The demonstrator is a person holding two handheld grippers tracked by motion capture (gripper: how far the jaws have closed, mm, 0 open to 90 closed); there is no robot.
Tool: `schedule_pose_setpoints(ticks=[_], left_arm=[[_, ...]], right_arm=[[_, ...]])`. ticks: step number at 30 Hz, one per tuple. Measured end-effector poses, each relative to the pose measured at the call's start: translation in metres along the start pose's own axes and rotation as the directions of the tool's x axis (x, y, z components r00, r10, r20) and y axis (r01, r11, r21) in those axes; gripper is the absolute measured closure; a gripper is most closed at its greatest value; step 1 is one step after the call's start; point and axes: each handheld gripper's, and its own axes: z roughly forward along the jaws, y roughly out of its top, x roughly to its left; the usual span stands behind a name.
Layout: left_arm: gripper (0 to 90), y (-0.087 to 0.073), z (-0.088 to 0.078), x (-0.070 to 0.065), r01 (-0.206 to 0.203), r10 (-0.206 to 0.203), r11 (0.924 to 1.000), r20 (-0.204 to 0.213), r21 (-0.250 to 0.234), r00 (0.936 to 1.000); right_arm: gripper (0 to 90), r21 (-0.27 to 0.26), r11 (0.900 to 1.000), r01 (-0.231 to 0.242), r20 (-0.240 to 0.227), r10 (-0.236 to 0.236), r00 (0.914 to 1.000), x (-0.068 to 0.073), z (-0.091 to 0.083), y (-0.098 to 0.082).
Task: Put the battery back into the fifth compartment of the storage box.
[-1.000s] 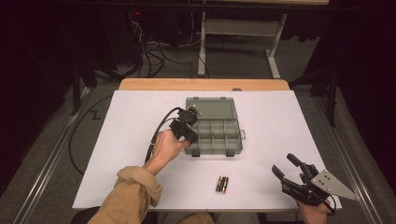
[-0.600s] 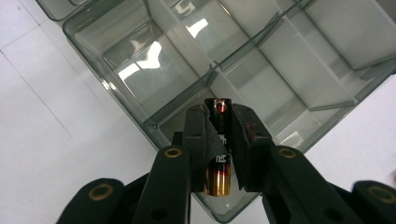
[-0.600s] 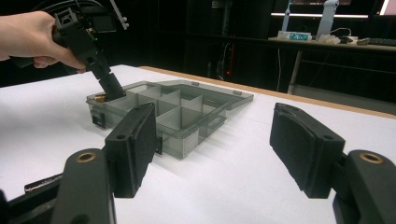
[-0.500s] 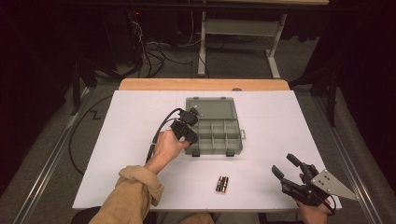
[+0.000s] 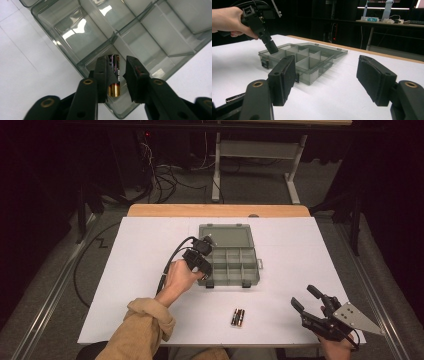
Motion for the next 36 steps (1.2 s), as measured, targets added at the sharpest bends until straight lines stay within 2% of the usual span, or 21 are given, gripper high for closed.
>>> schedule_pose_setpoints(ticks=[12, 23, 30, 34, 36], left_arm=[[48.6, -0.011, -0.024, -0.012, -0.044, 0.043, 0.9958, -0.014, -0.08, 0.999], [44.7, -0.025, -0.03, -0.014, -0.042, 0.043, 0.9922, 0.007, -0.118, 0.9991], [44.1, -0.036, -0.036, -0.022, -0.062, 0.066, 0.9877, 0.025, -0.144, 0.9975], [43.1, -0.043, -0.039, -0.026, -0.058, 0.068, 0.9864, 0.06, -0.154, 0.9958], [42.9, -0.045, -0.04, -0.029, -0.066, 0.076, 0.9849, 0.055, -0.16, 0.9956]], right_arm=[[33.1, -0.004, 1.0, -0.003, 0.002, 0.003, 1.0, 0.0, 0.0, 0.0], [33.1, -0.002, 1.0, -0.006, 0.003, 0.006, 1.0, 0.0, 0.0, 0.0], [33.1, -0.006, 1.0, -0.002, 0.004, 0.002, 1.0, 0.0, -0.001, 0.0], [33.0, -0.006, 1.0, -0.003, 0.005, 0.003, 1.0, 0.0, -0.001, 0.0], [33.0, -0.006, 1.0, -0.005, 0.005, 0.005, 1.0, 0.0, -0.001, 0.0]])
